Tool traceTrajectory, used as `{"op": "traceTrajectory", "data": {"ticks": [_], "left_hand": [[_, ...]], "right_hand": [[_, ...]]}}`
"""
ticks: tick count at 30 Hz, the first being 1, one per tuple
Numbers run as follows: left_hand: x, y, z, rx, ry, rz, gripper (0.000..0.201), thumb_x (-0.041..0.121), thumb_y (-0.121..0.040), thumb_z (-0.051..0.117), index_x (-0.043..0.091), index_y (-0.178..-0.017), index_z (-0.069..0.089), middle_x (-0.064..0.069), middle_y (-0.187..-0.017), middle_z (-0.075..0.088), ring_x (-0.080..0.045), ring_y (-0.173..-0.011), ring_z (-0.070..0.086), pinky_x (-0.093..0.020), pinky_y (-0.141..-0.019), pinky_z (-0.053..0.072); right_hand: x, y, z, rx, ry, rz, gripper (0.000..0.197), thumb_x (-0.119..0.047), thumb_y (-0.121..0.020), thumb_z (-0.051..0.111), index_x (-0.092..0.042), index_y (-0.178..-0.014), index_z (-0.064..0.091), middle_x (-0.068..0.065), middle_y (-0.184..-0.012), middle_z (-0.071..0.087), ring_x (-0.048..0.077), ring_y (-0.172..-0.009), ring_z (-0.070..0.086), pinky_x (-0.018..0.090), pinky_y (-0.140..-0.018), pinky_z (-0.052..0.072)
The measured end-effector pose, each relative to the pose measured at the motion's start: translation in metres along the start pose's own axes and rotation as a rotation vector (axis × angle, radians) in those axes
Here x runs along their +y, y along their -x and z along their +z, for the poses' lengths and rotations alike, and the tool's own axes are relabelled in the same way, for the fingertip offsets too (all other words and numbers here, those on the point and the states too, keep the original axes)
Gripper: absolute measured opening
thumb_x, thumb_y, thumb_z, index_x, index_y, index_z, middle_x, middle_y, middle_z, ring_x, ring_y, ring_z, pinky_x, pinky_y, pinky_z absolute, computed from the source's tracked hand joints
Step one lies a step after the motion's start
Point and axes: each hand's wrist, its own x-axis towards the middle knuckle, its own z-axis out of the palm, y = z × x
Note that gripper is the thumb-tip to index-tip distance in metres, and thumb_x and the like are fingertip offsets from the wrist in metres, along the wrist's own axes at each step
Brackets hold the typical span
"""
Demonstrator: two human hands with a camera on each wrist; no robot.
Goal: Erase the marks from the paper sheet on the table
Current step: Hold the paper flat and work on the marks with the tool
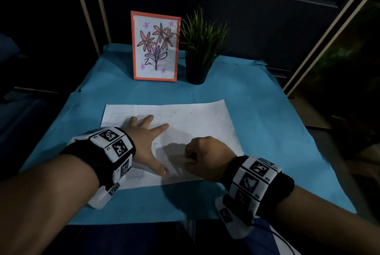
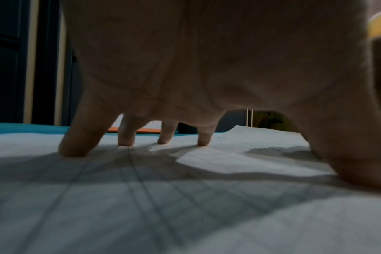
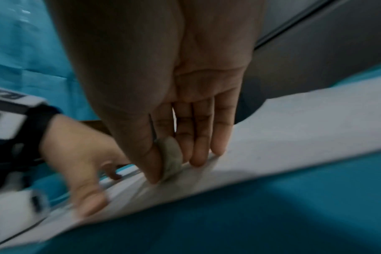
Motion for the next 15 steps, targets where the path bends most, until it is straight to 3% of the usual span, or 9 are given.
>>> {"op": "traceTrajectory", "data": {"ticks": [5,7,10,15], "left_hand": [[0.002,0.0,0.0,0.006,-0.015,-0.013,0.127,0.085,-0.054,0.065,0.049,-0.146,-0.015,0.002,-0.159,-0.023,-0.039,-0.144,-0.017,-0.055,-0.116,0.005],[0.001,-0.001,0.001,0.009,-0.016,-0.013,0.128,0.086,-0.053,0.064,0.049,-0.146,-0.015,0.002,-0.159,-0.023,-0.039,-0.144,-0.016,-0.054,-0.116,0.006],[0.001,-0.001,0.002,0.009,-0.019,-0.009,0.129,0.086,-0.052,0.064,0.048,-0.147,-0.015,0.001,-0.158,-0.024,-0.04,-0.144,-0.016,-0.054,-0.116,0.006],[0.002,-0.001,0.001,-0.009,-0.001,-0.017,0.128,0.084,-0.053,0.066,0.05,-0.145,-0.016,0.003,-0.158,-0.025,-0.038,-0.144,-0.018,-0.056,-0.116,0.006]], "right_hand": [[0.029,0.0,-0.012,0.055,-0.055,0.187,0.016,-0.027,-0.084,0.059,-0.015,-0.09,0.067,0.006,-0.09,0.064,0.024,-0.082,0.055,0.025,-0.067,0.043],[0.025,0.005,-0.008,0.057,-0.056,0.164,0.011,-0.028,-0.084,0.058,-0.018,-0.081,0.062,0.005,-0.085,0.06,0.025,-0.081,0.056,0.025,-0.066,0.041],[0.012,0.012,0.001,-0.018,-0.058,0.087,0.021,-0.034,-0.084,0.058,-0.02,-0.07,0.051,0.003,-0.077,0.054,0.025,-0.074,0.051,0.029,-0.066,0.042],[0.042,0.01,-0.013,0.069,-0.077,0.264,0.01,-0.027,-0.081,0.062,-0.02,-0.074,0.058,0.002,-0.075,0.054,0.024,-0.073,0.052,0.026,-0.064,0.043]]}}
